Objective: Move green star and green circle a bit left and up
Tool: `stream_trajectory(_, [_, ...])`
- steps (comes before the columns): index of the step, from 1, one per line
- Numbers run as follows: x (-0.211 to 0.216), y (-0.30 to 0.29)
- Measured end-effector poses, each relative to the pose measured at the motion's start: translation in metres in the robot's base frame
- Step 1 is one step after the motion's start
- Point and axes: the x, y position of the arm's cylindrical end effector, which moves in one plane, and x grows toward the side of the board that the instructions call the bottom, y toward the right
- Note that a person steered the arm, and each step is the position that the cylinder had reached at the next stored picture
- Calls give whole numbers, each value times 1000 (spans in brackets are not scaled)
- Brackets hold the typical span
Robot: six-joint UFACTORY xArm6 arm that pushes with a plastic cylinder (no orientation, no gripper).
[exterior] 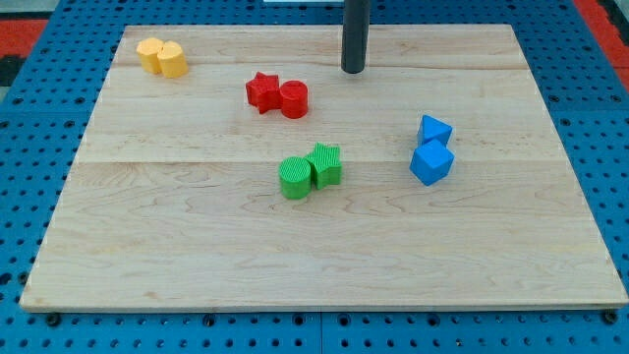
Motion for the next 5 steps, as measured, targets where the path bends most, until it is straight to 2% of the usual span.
stream_trajectory(3, [0,5])
stream_trajectory(5, [0,46])
